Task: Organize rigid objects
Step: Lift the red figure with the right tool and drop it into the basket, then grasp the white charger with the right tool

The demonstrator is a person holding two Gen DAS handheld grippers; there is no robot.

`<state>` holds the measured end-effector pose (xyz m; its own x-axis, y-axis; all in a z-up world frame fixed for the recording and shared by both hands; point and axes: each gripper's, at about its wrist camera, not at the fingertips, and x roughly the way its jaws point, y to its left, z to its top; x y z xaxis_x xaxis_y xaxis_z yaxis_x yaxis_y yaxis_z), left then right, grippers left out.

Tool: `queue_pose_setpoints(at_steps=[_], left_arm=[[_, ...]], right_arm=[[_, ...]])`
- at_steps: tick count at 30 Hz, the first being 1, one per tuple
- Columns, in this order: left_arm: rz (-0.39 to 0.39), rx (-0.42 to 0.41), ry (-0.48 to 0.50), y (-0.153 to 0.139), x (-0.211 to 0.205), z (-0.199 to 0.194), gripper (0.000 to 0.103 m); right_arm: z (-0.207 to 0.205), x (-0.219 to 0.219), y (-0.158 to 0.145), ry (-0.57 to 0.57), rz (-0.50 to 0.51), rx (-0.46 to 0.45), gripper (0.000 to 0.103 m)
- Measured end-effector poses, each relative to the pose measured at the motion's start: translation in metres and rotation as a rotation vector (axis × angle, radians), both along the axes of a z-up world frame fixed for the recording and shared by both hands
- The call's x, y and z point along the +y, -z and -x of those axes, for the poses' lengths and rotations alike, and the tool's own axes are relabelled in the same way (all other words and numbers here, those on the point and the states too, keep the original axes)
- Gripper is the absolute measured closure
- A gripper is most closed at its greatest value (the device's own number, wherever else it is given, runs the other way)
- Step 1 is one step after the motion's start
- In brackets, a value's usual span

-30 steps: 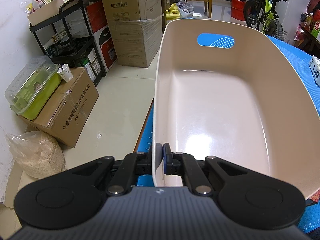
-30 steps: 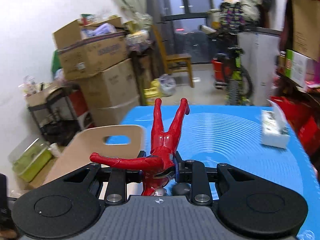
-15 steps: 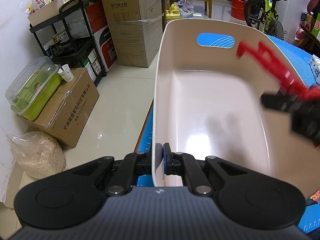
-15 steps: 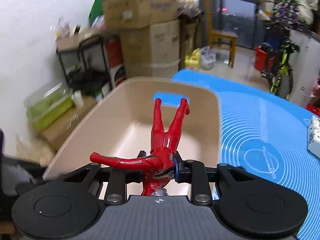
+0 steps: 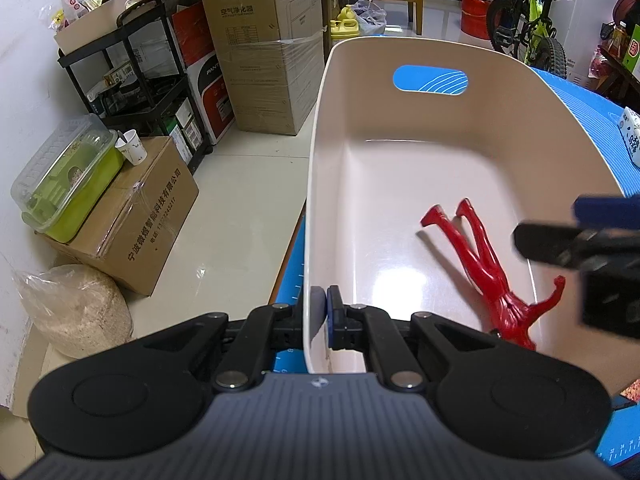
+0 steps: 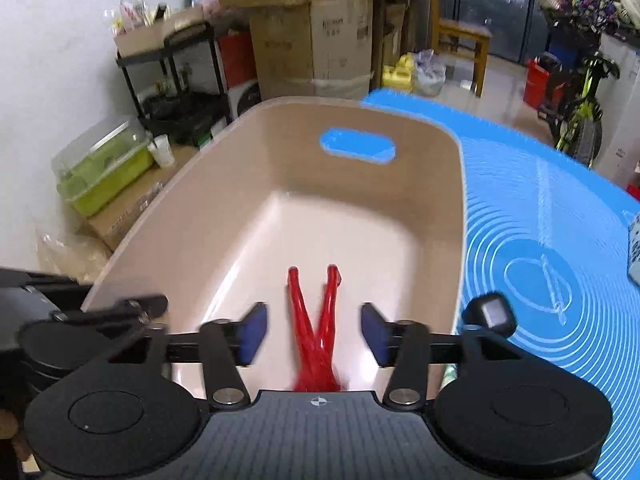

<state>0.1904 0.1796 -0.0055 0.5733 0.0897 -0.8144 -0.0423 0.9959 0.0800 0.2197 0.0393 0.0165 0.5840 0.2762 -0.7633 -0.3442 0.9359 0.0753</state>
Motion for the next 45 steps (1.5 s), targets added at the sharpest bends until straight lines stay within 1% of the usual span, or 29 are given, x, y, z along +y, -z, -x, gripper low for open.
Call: queue_pose_setpoints(at_steps=[6,11,13,15,19,24,27,30,34,36,41,45], left_arm=[[0.000,0.000,0.000,0.000,0.000,0.000,0.094],[0.000,0.000,0.000,0.000,0.000,0.000,0.094],[0.001,0.000,0.000,0.000,0.000,0.000,0.094],[0.002,0.000,0.000,0.000,-0.001,0.000,0.094],[0.002,0.000,0.000,0.001,-0.001,0.000,0.094],[0.002,0.000,0.000,0.000,0.000,0.000,0.094],[0.002,0.001,0.000,0.000,0.000,0.000,0.094],[0.002,0.000,0.000,0.000,0.000,0.000,0.094],[0.002,0.001,0.000,0.001,0.000,0.000,0.094],[0.002,0.001,0.000,0.000,0.000,0.000,0.094],[0.002,0.001,0.000,0.000,0.000,0.000,0.094],[0.003,0.001,0.000,0.000,0.000,0.000,0.094]], right_arm=[[0.008,-0.023,-0.029,0.032,-0.067,-0.072,0.030],[0.019,-0.066,-0.044,0.112,-0.107,-0.104,0.027],[0.024,-0.084,-0.045,0.147,-0.103,-0.113,0.026],[0.030,-0.104,-0.045,0.185,-0.077,-0.121,0.025],[0.038,-0.140,-0.038,0.249,-0.019,-0.104,0.024],[0.046,-0.189,-0.010,0.359,0.023,-0.020,0.024],[0.050,-0.211,0.012,0.417,0.042,0.068,0.024],[0.052,-0.223,0.032,0.456,0.029,0.155,0.024],[0.060,-0.224,0.055,0.473,0.017,0.249,0.025],[0.061,-0.219,0.062,0.468,0.018,0.279,0.025],[0.063,-0.210,0.075,0.475,0.027,0.331,0.030],[0.062,-0.211,0.079,0.490,0.014,0.348,0.032]])
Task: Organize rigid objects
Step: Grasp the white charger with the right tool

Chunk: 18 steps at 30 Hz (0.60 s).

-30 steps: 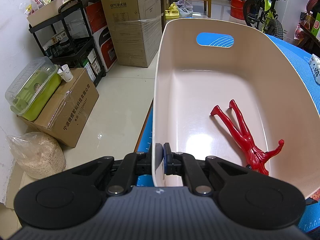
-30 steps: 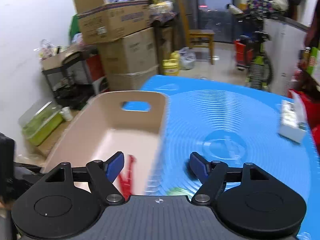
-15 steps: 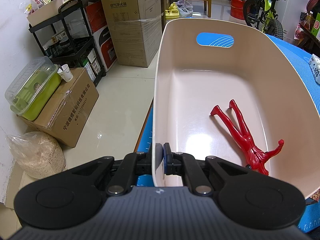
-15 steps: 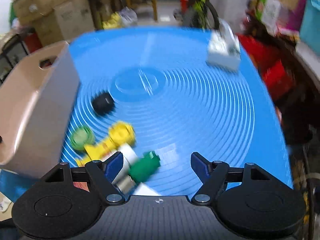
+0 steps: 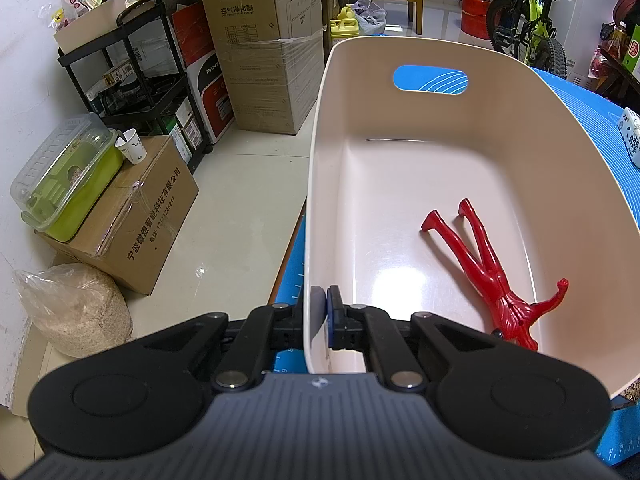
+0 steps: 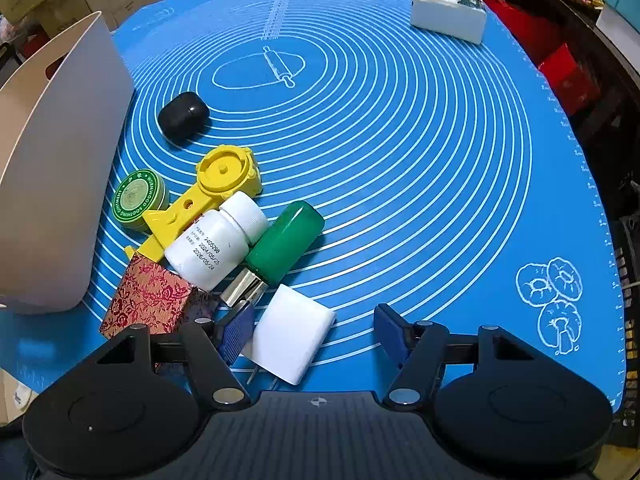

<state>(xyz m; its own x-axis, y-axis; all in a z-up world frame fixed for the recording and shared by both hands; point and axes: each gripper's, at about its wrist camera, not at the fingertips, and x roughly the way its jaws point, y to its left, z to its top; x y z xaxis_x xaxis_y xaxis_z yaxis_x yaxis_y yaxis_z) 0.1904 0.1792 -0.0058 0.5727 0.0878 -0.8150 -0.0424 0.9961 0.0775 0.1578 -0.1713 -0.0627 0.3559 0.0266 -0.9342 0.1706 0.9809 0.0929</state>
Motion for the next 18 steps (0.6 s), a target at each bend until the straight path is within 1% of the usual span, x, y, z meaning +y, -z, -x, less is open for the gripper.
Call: queue_pose_setpoints(at_steps=[3,5,9,15,18], left_arm=[[0.000,0.000,0.000,0.0000,-0.0001,0.0000,0.094],[-0.001,0.000,0.000,0.0001,0.0000,0.0000,0.094],[0.000,0.000,0.000,-0.0001,-0.0002,-0.0001,0.094],[0.000,0.000,0.000,-0.0001,-0.0003,-0.0001,0.094],[-0.001,0.000,0.000,-0.0001,-0.0003,-0.0001,0.094]], right_arm=[[-0.0022,0.0051,0.0053,-0.004,-0.008,0.024,0.033],[-0.0025,0.0095,0.0065,-0.011,0.002,0.026,0.037],[-0.0009,0.0087,0.0061,-0.015,0.005,0.010,0.051],[0.0003,0.0037,0.0026,-0.003,0.006,-0.015,0.059],[0.0008,0.0014,-0.0022,0.004,0.013,-0.041,0.060]])
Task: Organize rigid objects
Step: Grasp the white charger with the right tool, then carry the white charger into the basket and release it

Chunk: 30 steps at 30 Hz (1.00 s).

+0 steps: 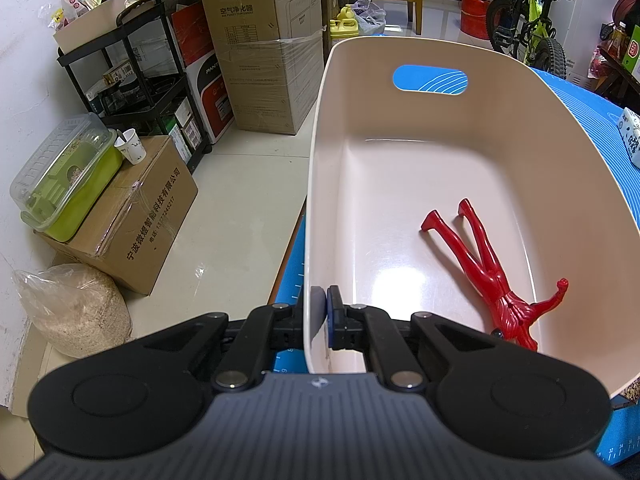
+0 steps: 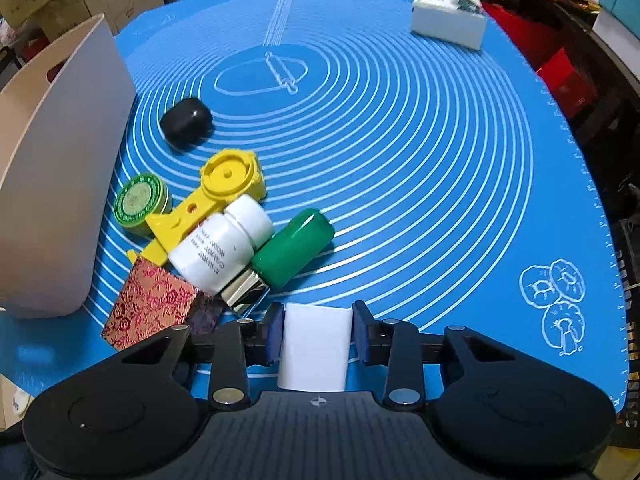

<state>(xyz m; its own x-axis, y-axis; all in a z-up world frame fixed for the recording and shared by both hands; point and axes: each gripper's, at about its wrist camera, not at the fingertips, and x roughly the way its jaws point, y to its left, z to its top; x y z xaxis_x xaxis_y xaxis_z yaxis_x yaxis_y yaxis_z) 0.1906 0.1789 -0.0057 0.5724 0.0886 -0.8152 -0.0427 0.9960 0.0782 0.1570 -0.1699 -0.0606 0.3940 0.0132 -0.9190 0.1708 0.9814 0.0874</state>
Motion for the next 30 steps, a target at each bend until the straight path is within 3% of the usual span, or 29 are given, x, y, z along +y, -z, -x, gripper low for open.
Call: queue_pose_setpoints(at_steps=[16,24,30], left_arm=[[0.001,0.000,0.000,0.000,0.000,0.000,0.094],[0.000,0.000,0.000,0.000,0.000,0.000,0.094],[0.000,0.000,0.000,0.000,0.000,0.000,0.094]], right_arm=[[0.010,-0.002,-0.034,0.000,0.074,-0.181,0.061],[0.003,0.007,-0.075,-0.036,0.091,-0.339,0.061],[-0.010,0.031,-0.106,-0.102,0.049,-0.457,0.061]])
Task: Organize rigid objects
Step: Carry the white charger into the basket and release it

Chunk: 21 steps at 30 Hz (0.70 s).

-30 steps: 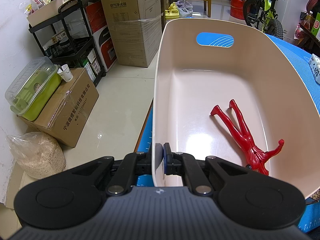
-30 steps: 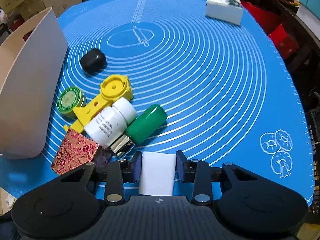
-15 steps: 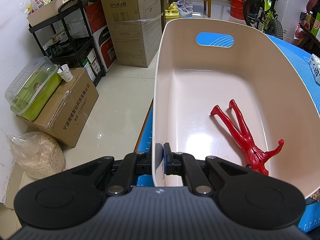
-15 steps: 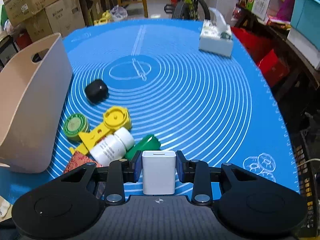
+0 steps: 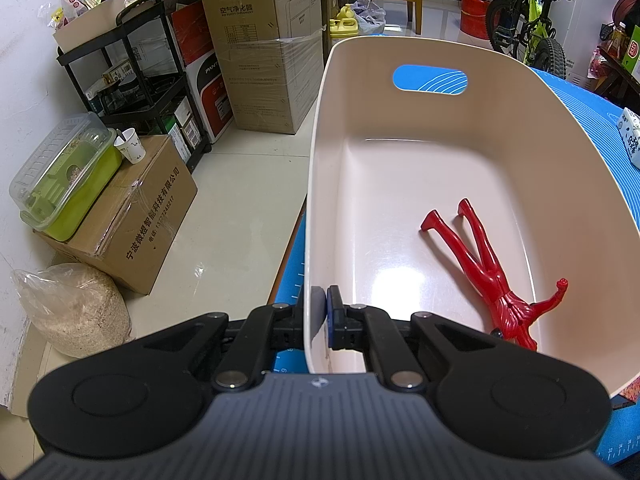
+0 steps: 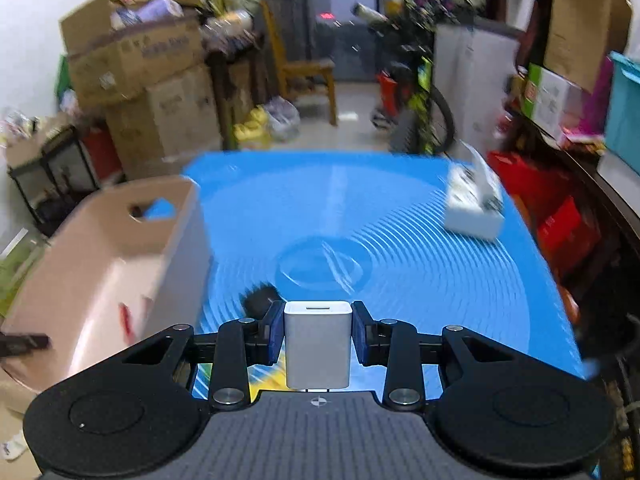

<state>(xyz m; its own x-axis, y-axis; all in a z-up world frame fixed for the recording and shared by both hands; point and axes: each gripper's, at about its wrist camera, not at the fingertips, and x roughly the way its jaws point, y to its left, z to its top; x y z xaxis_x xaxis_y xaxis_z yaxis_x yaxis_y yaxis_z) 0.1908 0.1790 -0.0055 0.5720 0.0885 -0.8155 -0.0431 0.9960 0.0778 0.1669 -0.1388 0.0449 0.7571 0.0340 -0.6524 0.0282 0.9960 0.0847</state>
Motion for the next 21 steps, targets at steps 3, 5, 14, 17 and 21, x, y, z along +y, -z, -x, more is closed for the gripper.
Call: queue_pose_setpoints(at_steps=[3,5,14,17,21], left_arm=[[0.000,0.000,0.000,0.000,0.000,0.000,0.094],[0.000,0.000,0.000,0.000,0.000,0.000,0.094],[0.000,0.000,0.001,0.000,0.000,0.000,0.094],[0.002,0.000,0.003,0.000,-0.002,0.001,0.094],[0.003,0.000,0.006,0.002,-0.003,0.002,0.095]], right_arm=[[-0.010,0.019,-0.010,-0.054,-0.020,-0.042,0.061],[-0.019,0.035,-0.016,-0.092,-0.034,-0.066,0.061],[-0.053,0.110,-0.021,-0.259,-0.046,-0.103,0.061],[-0.063,0.133,-0.009,-0.299,-0.030,-0.067,0.061],[-0.068,0.157,0.011,-0.336,-0.005,-0.006,0.061]])
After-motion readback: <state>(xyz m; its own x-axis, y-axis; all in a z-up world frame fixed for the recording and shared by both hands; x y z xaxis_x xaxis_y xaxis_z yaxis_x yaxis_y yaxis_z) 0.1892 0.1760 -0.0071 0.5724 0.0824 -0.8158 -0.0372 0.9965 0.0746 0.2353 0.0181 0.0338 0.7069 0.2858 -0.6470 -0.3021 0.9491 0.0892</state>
